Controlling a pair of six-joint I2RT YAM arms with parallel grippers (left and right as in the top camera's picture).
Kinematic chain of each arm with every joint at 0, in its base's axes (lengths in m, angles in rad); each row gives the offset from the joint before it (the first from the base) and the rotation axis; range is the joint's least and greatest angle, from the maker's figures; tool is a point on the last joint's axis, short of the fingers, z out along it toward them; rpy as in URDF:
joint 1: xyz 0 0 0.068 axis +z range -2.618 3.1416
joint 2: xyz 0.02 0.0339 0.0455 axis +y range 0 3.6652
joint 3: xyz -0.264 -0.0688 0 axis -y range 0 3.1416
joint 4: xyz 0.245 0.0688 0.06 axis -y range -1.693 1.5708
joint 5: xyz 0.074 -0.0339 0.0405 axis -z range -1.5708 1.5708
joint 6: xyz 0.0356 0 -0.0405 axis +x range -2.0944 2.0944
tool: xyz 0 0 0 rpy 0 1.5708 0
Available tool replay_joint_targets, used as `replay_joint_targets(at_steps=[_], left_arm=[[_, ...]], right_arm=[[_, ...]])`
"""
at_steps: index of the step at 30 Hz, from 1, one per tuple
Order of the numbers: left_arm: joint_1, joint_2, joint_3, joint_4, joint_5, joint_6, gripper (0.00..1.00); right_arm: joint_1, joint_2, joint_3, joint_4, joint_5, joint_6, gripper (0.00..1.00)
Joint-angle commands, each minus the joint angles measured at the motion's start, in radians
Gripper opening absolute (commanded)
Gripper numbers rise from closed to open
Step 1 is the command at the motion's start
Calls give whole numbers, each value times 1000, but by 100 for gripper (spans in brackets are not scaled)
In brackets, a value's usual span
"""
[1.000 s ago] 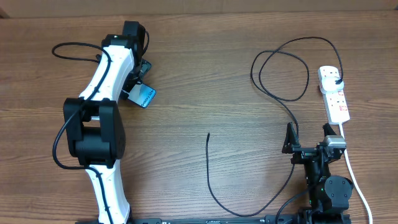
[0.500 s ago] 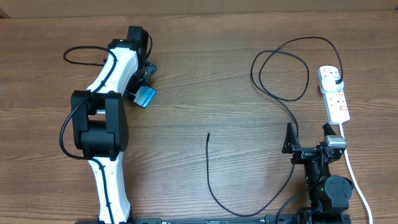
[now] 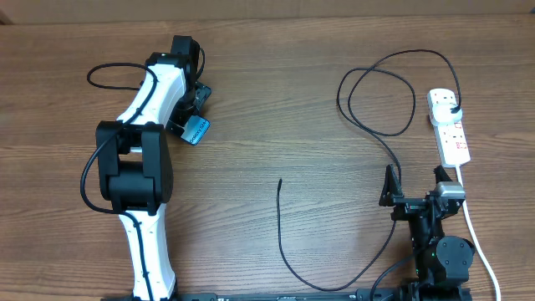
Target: Plug charger to phone and switch on socket
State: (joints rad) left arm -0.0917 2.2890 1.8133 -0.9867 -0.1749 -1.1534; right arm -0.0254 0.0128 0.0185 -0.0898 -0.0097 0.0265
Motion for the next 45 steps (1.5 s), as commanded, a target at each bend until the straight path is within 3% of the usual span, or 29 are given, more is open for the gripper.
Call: replay_joint_targets(at_steps=[1, 24, 45], left_arm=[[0, 11, 20, -8, 18, -11, 100], [40, 11, 20, -91, 19, 5, 100], [41, 13, 20, -78, 19, -7, 100]], right_arm=[[4, -7, -10, 5, 12, -1, 100], [4, -7, -10, 5, 12, -1, 100], [4, -7, -10, 5, 12, -1, 100]])
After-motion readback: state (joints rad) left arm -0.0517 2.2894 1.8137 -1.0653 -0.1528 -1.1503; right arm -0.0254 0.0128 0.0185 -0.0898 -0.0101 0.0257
